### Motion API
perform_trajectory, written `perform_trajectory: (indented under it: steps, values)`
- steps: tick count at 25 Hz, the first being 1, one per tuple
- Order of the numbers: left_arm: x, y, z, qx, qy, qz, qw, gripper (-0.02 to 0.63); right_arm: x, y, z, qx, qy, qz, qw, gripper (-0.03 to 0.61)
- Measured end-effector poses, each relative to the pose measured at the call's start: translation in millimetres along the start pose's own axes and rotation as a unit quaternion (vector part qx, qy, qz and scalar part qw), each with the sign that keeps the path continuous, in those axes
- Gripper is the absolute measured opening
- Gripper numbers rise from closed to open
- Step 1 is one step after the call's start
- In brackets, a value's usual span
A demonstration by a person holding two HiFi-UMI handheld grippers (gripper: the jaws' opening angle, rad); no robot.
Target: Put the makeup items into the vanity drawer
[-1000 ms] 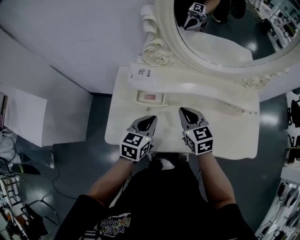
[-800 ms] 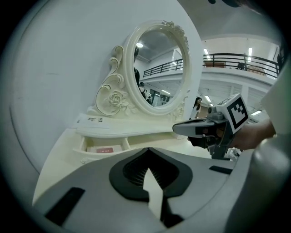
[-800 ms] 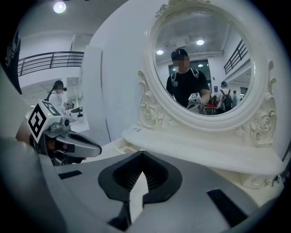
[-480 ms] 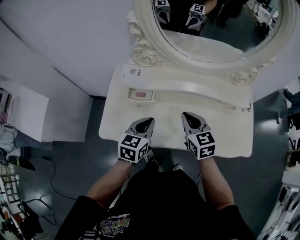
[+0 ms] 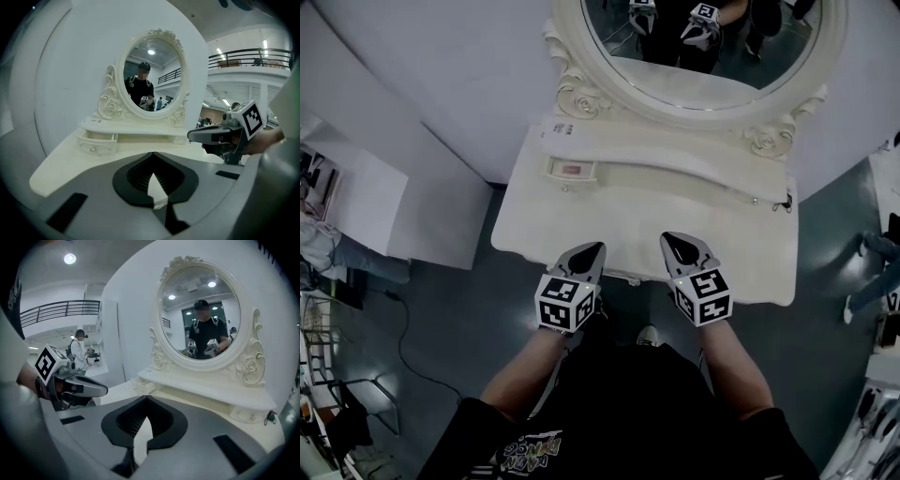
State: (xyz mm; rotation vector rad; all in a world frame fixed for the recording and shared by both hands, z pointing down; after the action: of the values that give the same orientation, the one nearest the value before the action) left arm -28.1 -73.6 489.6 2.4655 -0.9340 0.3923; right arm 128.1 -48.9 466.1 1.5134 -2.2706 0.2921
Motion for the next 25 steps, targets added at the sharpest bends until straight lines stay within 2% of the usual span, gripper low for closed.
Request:
perform_trajectory:
  steps: [12,18,25]
  values:
    - [-46,-70,-38,-0.025,-0.033,0.046,0.9981,0.008,-72,31,-26,-0.018,-0.018,0.049,0.998,0.028]
    - [-62,-86,-50,-0.031,-0.032,0.062,0.9971,0.008,-87,48,-34,-0.021,-0.020,0.066,0.997,0.028]
    - [-62,-93,-48,-0.031,-0.030,0.058,0.9974,0.008,-86,50,-26,-0.013,-0.032,0.073,0.997,0.028]
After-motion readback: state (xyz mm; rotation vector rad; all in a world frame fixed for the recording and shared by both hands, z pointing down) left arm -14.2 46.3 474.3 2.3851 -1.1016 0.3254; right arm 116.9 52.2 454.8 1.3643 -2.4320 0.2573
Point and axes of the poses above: the fingertips, and each gripper's own axes: x forward along the fingers, y to its left, z out of its top, the point moved 3 cm from there along -x, backward along the fingers, and after that the axes turned 7 degrees about -x, right-handed, at the moved point
